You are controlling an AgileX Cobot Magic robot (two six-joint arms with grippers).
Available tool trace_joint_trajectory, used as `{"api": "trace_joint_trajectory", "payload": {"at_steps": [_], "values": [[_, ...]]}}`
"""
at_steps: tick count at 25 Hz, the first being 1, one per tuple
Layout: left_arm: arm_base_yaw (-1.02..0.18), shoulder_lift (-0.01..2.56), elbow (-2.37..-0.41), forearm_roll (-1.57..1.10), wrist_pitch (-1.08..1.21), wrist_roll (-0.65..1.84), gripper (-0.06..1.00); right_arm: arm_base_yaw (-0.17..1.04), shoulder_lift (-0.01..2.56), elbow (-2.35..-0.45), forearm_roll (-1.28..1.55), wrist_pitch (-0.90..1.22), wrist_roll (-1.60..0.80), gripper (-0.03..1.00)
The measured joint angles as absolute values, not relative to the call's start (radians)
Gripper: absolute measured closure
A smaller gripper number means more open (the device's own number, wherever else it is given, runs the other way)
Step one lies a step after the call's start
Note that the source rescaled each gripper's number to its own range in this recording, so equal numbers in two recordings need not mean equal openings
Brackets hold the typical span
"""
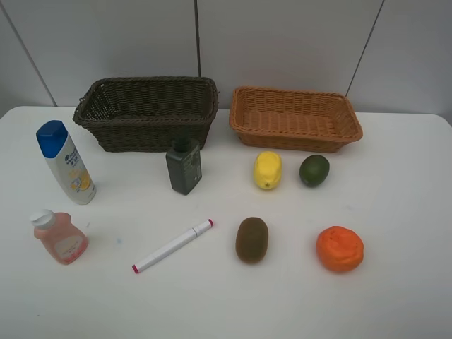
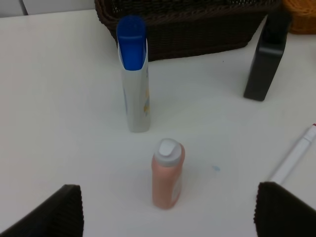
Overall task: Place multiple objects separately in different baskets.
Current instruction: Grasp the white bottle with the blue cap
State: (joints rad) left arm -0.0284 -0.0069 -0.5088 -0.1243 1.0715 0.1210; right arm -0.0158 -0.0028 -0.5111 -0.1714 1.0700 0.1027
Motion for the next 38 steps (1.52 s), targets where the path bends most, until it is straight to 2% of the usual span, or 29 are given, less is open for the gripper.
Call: {"api": "trace_joint_trajectory", "payload": {"at_steps": [20, 27, 38], "values": [[-0.028, 0.040, -0.509, -0.106, 1.070, 0.086, 0.04, -0.016, -0.003, -0.511, -0.171, 1.070, 0.103, -0.03], [-0.028, 0.488, -0.603, -0.072, 0.946, 0.079, 0.04, -0.016, -0.003, -0.511, -0.171, 1.070, 0.103, -0.03], [-0.028, 1.349, -1.021, -0.068, 0.906, 0.126, 0.04, -0.016, -0.003, -0.511, -0.171, 1.070, 0.103, -0.03]]}}
